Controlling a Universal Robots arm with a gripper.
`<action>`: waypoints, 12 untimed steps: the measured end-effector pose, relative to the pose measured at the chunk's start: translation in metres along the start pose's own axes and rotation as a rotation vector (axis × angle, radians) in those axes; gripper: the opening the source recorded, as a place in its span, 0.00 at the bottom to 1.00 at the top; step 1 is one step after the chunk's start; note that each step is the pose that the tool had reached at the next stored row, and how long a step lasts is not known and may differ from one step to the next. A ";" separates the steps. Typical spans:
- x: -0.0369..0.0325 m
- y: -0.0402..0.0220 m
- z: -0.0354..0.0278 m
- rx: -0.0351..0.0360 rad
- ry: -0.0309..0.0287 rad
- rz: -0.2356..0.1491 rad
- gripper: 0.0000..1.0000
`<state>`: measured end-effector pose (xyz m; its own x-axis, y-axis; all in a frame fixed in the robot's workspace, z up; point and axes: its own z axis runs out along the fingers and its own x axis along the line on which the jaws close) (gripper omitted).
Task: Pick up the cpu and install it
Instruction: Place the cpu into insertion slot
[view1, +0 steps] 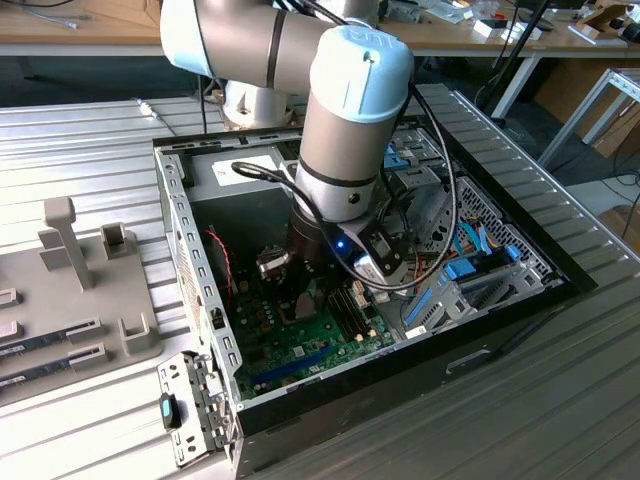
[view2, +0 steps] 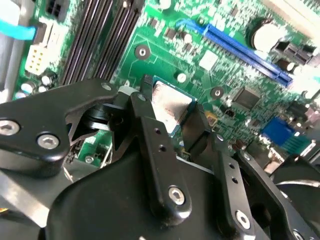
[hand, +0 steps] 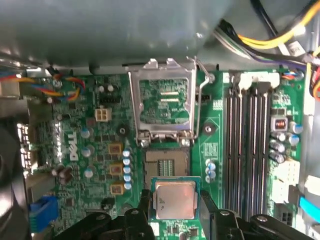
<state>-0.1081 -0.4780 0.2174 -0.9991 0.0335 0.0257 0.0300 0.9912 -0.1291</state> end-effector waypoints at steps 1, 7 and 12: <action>0.0007 0.0020 0.0006 0.0024 -0.0008 -0.005 0.47; 0.0067 0.0061 0.0068 0.0118 -0.0064 -0.047 0.47; 0.0086 0.0100 0.0151 0.0248 -0.0063 -0.045 0.47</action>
<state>-0.1169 -0.4698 0.2013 -0.9996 -0.0122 0.0259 -0.0160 0.9882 -0.1525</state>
